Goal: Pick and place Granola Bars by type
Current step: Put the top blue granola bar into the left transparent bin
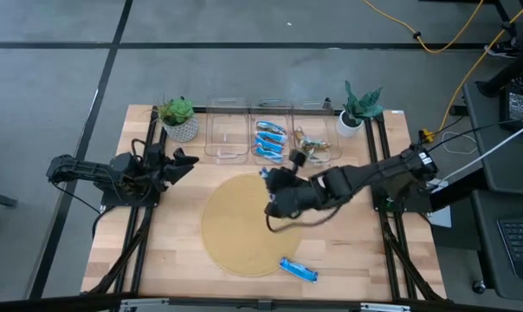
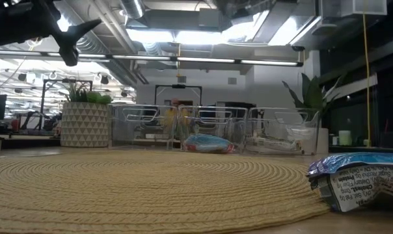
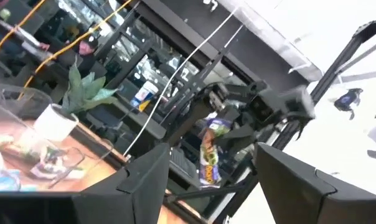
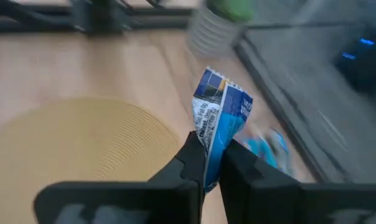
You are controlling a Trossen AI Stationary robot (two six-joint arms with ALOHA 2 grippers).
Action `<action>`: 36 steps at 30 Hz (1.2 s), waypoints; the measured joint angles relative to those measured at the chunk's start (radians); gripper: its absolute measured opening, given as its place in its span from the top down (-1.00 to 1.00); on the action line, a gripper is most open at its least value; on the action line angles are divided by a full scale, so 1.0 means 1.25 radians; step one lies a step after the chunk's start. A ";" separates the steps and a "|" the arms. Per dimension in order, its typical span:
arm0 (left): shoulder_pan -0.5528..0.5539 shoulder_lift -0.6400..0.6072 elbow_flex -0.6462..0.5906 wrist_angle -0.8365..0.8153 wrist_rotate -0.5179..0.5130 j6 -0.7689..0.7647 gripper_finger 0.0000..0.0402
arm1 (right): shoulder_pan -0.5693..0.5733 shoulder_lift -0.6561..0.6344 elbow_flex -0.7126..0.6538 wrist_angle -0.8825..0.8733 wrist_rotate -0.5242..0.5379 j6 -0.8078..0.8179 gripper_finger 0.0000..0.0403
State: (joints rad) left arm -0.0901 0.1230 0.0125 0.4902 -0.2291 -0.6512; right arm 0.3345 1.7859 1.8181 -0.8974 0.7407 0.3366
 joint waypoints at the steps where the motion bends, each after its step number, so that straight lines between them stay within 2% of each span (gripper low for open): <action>1: 0.000 0.005 0.007 -0.013 0.003 -0.005 -0.13 | -0.015 0.000 0.000 0.036 -0.034 -0.036 0.84; 4: -0.006 0.037 0.054 -0.071 0.020 -0.004 -0.13 | -0.056 0.000 0.000 0.134 -0.126 -0.131 0.85; 7: -0.026 0.104 0.125 -0.112 0.025 0.071 -0.13 | -0.092 0.000 -0.001 0.222 -0.182 -0.205 0.83; 10: -0.050 0.185 0.196 -0.114 0.032 0.158 -0.13 | -0.126 0.000 -0.001 0.294 -0.248 -0.271 0.82; 16: -0.070 0.338 0.304 -0.114 0.039 0.182 -0.13 | -0.186 0.000 -0.001 0.390 -0.368 -0.338 0.86; 23: -0.070 0.450 0.345 -0.116 0.094 0.214 -0.13 | -0.239 0.000 -0.001 0.505 -0.471 -0.399 0.83; 26: -0.070 0.483 0.357 -0.115 0.074 0.222 -0.13 | -0.256 0.000 -0.001 0.537 -0.520 -0.404 0.86; 31: -0.070 0.516 0.381 -0.114 0.062 0.246 -0.15 | -0.272 0.000 -0.001 0.545 -0.554 -0.405 0.84; 36: -0.066 0.524 0.397 -0.109 0.068 0.254 -0.29 | -0.273 0.000 -0.001 0.551 -0.556 -0.439 0.82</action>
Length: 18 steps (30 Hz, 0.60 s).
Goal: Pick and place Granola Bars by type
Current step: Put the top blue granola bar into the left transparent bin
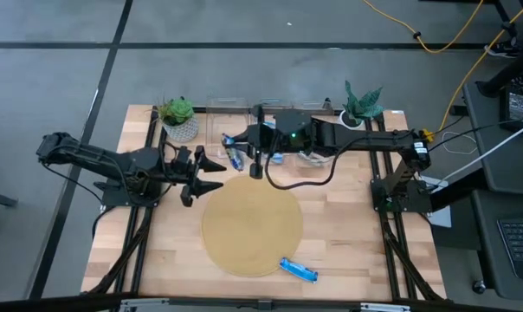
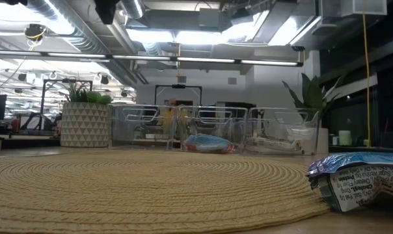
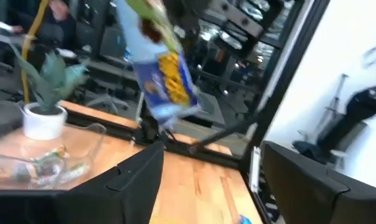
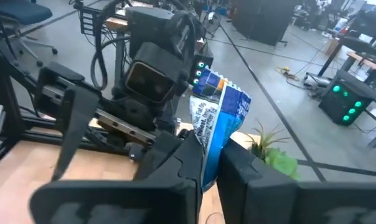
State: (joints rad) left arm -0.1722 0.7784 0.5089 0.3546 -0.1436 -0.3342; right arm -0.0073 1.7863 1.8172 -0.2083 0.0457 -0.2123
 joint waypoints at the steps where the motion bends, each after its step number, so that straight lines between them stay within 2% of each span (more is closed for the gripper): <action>1: 0.000 0.000 0.001 0.008 -0.012 0.009 -0.33 | 0.000 0.000 0.000 0.005 -0.008 -0.002 0.83; 8: 0.000 0.006 0.028 0.028 -0.123 0.063 -0.58 | 0.001 0.018 0.000 0.059 -0.041 -0.002 0.85; 12: 0.002 0.026 0.046 0.034 -0.129 0.068 -0.65 | 0.003 0.040 0.001 0.100 -0.069 -0.001 0.82; 18: 0.016 0.059 0.053 0.041 -0.125 0.062 -0.66 | 0.003 0.066 -0.001 0.148 -0.121 -0.001 0.88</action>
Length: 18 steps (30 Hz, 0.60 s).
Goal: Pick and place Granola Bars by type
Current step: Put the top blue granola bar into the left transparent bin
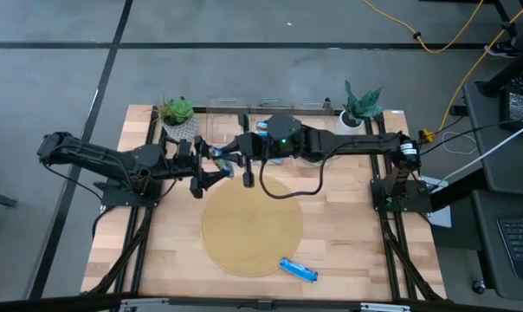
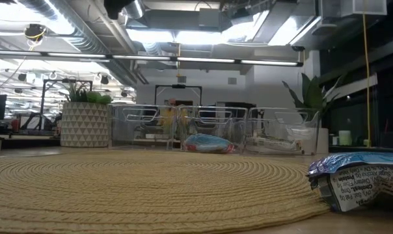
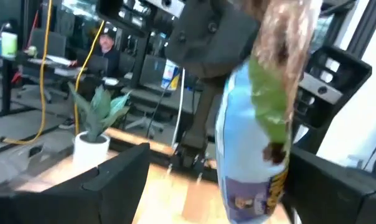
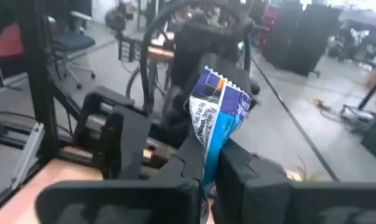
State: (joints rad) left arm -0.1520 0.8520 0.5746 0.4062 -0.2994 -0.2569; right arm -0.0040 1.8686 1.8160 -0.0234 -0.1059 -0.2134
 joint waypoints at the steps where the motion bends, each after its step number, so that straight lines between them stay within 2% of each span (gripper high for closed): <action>1: -0.001 0.006 0.001 0.004 0.001 -0.004 -0.66 | 0.000 0.002 0.000 0.010 -0.001 -0.001 0.88; 4: -0.001 0.016 0.000 0.012 0.003 -0.006 -0.60 | 0.000 0.003 0.001 0.012 -0.001 -0.001 0.84; 7: -0.001 0.022 0.000 0.015 0.006 -0.007 -0.45 | -0.001 0.004 0.001 0.011 -0.001 -0.002 0.81; 11: -0.001 0.030 0.000 0.027 0.011 -0.007 -0.10 | -0.001 0.004 0.001 0.009 -0.001 -0.002 0.84; 14: -0.001 0.029 0.000 0.035 0.048 0.015 0.21 | -0.001 0.004 0.001 0.010 -0.001 -0.004 0.86; 18: -0.001 0.029 0.000 0.042 0.062 0.019 0.60 | -0.001 0.004 0.001 0.011 -0.003 -0.004 0.82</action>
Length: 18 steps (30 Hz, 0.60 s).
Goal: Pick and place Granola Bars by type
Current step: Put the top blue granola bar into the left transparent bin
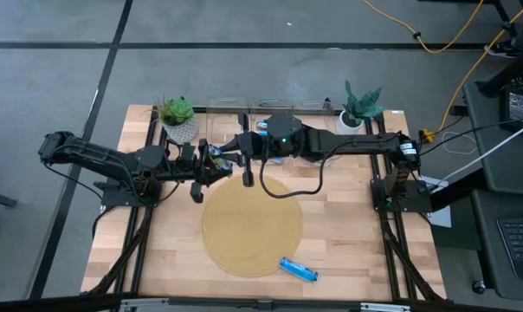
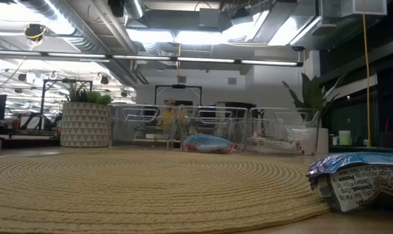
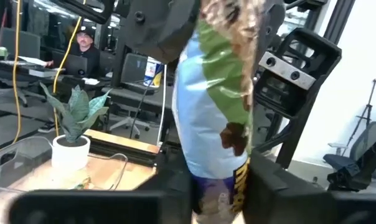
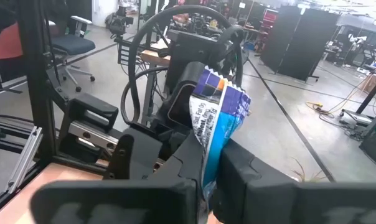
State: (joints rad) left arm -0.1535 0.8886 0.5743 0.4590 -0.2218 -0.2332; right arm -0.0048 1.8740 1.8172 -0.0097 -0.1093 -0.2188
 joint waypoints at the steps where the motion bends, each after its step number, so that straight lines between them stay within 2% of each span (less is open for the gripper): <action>1: 0.000 0.000 0.000 0.001 0.003 0.000 0.68 | 0.000 0.000 0.000 0.000 0.000 0.000 0.79; 4: 0.000 0.000 0.000 0.001 0.006 0.000 0.86 | 0.000 0.000 0.000 -0.001 0.000 0.000 0.69; 8: 0.000 -0.008 -0.001 0.000 0.006 0.000 0.88 | 0.000 0.000 0.000 0.000 -0.001 0.000 0.58; 13: 0.000 -0.023 -0.001 -0.001 0.005 0.001 0.82 | 0.000 -0.005 0.001 -0.006 -0.033 0.001 0.43; 18: 0.000 -0.039 -0.001 -0.015 -0.003 0.003 0.90 | 0.001 -0.033 0.001 -0.082 -0.034 0.001 0.29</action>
State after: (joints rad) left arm -0.1534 0.8396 0.5732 0.4406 -0.2255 -0.2295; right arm -0.0040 1.8322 1.8179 -0.1117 -0.1513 -0.2181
